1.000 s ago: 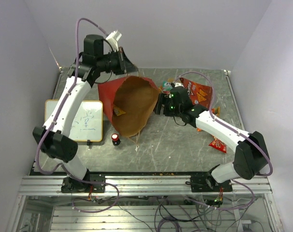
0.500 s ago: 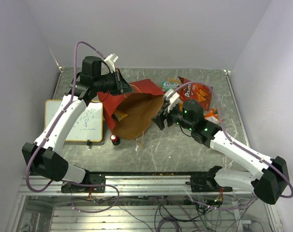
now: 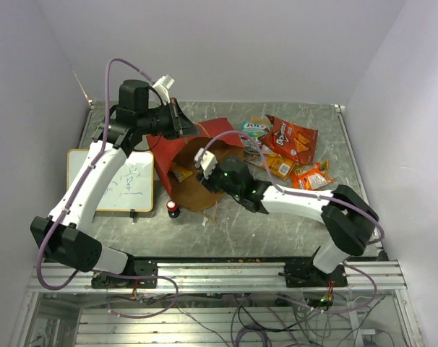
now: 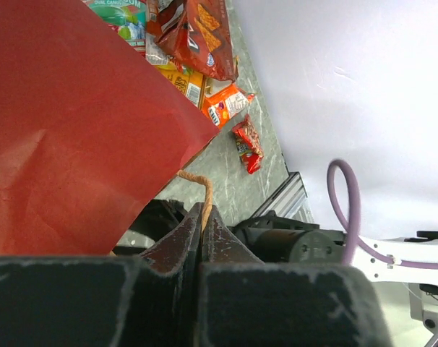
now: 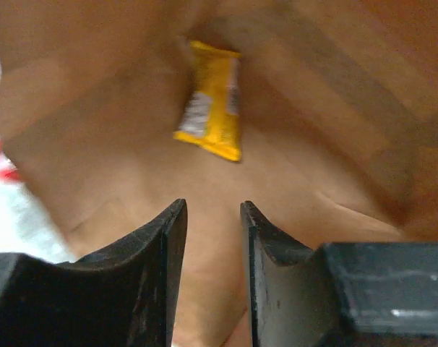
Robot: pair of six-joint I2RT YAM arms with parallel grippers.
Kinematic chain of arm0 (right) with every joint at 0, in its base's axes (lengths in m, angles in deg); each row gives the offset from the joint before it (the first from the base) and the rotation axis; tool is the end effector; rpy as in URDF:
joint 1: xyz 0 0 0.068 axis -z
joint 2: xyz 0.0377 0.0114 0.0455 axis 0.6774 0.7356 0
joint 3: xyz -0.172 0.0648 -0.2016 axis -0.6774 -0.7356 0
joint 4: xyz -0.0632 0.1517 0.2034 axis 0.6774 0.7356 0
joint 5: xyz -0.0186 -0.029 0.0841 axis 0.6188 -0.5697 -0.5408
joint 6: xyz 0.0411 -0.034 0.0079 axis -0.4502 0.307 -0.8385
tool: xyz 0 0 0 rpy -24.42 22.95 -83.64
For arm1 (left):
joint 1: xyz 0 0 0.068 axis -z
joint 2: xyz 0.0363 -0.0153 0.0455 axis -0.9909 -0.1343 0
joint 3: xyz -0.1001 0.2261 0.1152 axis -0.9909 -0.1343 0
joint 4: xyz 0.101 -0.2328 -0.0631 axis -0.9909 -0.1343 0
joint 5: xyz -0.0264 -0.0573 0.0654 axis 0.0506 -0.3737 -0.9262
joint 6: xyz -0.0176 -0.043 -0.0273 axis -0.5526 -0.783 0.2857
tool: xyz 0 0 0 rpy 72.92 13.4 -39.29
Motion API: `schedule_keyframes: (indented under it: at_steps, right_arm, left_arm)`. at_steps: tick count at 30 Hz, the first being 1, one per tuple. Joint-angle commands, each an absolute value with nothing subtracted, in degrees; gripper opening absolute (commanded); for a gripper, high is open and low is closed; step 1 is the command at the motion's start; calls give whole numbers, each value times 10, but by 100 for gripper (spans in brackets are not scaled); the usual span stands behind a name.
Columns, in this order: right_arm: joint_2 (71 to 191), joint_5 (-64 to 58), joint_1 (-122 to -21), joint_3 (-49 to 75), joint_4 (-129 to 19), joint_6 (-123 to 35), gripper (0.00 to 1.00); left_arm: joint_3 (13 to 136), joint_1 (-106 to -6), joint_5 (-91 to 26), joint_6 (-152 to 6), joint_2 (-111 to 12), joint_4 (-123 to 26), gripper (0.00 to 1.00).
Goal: Take the snacks out of the paper bag
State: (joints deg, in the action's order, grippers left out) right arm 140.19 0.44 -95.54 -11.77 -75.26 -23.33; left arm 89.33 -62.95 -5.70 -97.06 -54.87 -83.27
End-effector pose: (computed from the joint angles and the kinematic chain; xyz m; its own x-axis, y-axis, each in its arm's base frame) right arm 0.2106 0.2825 0.2316 0.0070 -0.3899 -0.9208 -0.8599 0.4676 -0.2046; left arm 0.2828 -0.1208 0.4140 -0.7860 -0.2335 -0.5724 0.3630 0.5751 -0.7331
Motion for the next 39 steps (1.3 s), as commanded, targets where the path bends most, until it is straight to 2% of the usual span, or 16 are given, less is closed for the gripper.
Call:
schedule_keyframes:
  at_steps: [1,4,8,11,13,15,18,22,26,28,32,36,39]
  right_arm:
    - [1456,214,-955,-59,-745,-267,32]
    - [1469,312,-951,-81,-732,-267,23]
    - [1455,336,-938,-108,-673,-292,18]
    - [1411,311,-939,-138,-681,-286,17]
    - [1379,224,-941,-153,-711,-243,19]
    - [1363,146,-947,-168,-758,-205,25]
    - [1376,60,-948,-174,-840,-161,48]
    - [1437,-19,-947,-166,-919,-97,66]
    - [1505,-55,-946,-125,-956,-110,73]
    - [1536,-49,-947,-105,-998,-172,81]
    - [1597,-5,-951,-113,-1153,-336,88]
    - [1669,92,-961,-61,-1157,-353,92]
    - [1711,101,-958,-15,-1143,-341,94]
  left_arm:
    - [893,-629,-58,-967,-532,-832,7]
    - [875,-629,-59,-963,-528,-829,7]
    - [853,-629,-54,-975,-521,-810,7]
    - [877,-631,-61,-950,-531,-839,7]
    - [895,-632,-65,-933,-538,-866,7]
    - [898,-643,-49,-946,-538,-869,7]
    - [877,-661,-19,-994,-527,-826,7]
    - [864,-670,-1,-1023,-524,-797,7]
    - [895,-673,2,-1002,-546,-836,7]
    - [906,-673,4,-1002,-552,-840,7]
    - [889,-673,14,-1030,-550,-813,7]
    - [877,-673,23,-1041,-550,-797,7]
    - [890,-673,22,-1030,-559,-812,7]
